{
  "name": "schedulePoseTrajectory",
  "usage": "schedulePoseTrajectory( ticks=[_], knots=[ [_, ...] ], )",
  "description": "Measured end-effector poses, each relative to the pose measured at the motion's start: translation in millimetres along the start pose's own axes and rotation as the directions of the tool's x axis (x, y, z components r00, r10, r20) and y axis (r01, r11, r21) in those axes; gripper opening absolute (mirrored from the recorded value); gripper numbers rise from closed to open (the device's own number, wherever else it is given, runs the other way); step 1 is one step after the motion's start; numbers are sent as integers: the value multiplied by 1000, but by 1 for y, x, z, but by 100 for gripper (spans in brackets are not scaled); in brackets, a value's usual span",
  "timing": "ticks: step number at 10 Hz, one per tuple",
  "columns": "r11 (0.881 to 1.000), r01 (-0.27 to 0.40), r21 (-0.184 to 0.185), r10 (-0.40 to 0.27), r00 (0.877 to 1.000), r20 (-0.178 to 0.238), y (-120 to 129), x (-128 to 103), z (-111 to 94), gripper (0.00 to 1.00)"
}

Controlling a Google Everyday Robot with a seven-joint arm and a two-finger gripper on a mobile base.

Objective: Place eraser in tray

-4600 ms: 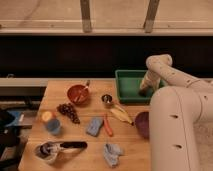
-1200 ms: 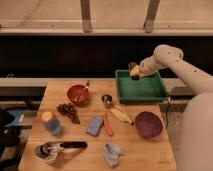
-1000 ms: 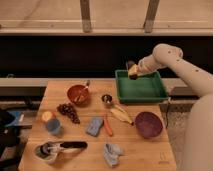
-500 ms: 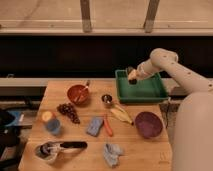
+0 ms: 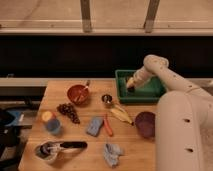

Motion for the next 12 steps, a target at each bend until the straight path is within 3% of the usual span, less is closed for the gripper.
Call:
schedulePoseTrajectory(
  ticks=[1, 3, 8, 10, 12],
  knots=[
    [1000, -8, -1, 8, 1000, -28, -2, 1, 6, 0],
    [1000, -14, -7, 14, 998, -58, -1, 2, 15, 10],
    [999, -36, 1, 36, 995, -92, -12, 3, 28, 63],
    [999, -38, 2, 38, 995, -94, -13, 5, 28, 78],
    [999, -38, 5, 38, 995, -93, -13, 5, 25, 80]
  ],
)
